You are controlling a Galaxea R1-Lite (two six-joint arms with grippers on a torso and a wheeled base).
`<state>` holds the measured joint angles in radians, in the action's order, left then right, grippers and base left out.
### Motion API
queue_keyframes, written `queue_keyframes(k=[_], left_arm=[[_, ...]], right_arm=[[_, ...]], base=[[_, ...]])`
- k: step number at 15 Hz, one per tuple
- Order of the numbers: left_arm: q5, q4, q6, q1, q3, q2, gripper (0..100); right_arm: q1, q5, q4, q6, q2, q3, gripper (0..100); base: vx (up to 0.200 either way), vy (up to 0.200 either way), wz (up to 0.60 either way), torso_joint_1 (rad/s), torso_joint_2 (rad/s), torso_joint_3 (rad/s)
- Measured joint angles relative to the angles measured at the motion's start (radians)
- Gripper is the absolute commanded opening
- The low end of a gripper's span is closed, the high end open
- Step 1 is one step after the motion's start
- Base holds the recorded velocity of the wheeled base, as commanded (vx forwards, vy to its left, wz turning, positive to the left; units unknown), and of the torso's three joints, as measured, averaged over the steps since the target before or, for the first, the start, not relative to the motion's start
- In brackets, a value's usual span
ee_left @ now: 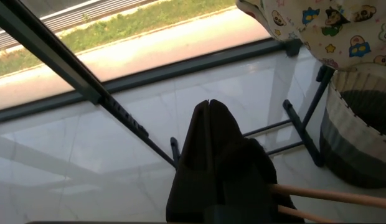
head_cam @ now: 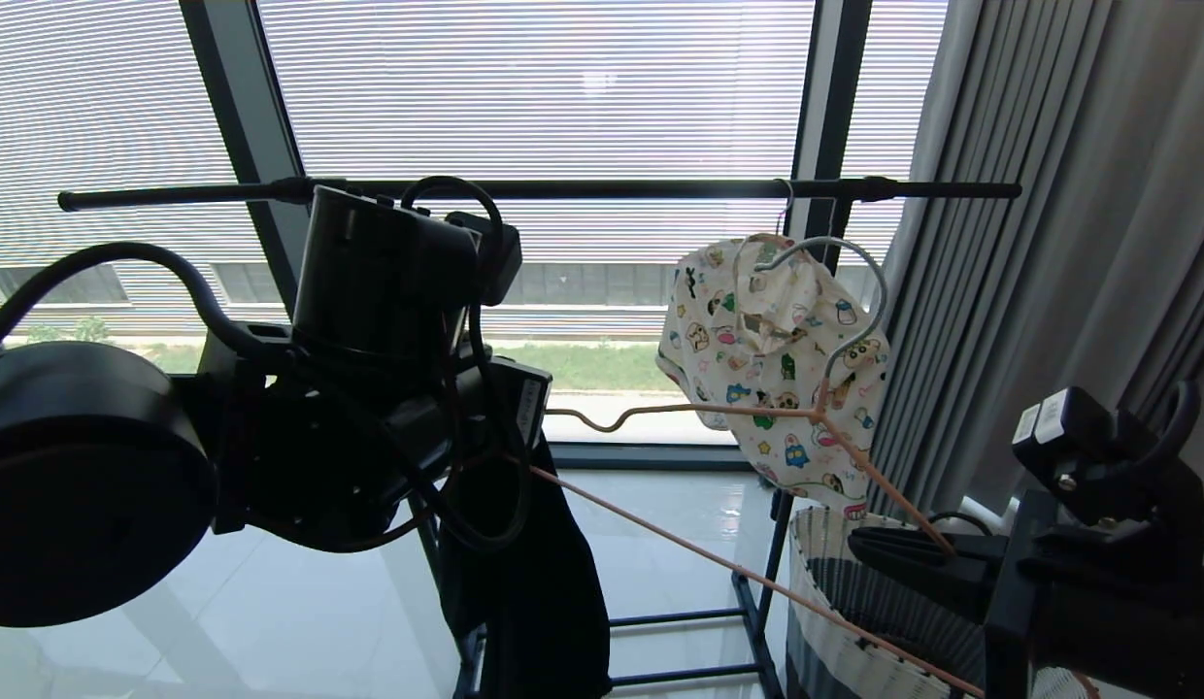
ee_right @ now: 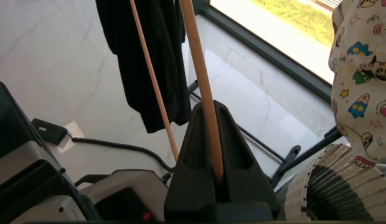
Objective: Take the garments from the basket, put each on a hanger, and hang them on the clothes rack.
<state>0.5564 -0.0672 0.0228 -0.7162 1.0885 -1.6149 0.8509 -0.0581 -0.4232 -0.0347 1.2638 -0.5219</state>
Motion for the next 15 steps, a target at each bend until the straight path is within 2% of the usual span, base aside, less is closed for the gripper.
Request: queue_keyframes(k=[5, 9, 15], left_arm=[[-0.022, -0.001, -0.005, -0.085, 0.002, 0.009, 0], [-0.092, -0.087, 0.0, -0.165, 0.006, 0.011, 0], [-0.116, -0.092, 0.0, -0.215, 0.0, 0.029, 0]], right_arm=[[0.004, -0.001, -0.035, 0.0, 0.054, -0.023, 0], [0.041, 0.0, -0.107, -0.009, 0.143, -0.04, 0], [0.067, 0.005, -0.153, -0.054, 0.254, -0.084, 0]], base=[[0.0, 0.0, 0.0, 0.0, 0.0, 0.0], [0.0, 0.0, 0.0, 0.0, 0.0, 0.0], [0.0, 0.0, 0.0, 0.0, 0.0, 0.0]])
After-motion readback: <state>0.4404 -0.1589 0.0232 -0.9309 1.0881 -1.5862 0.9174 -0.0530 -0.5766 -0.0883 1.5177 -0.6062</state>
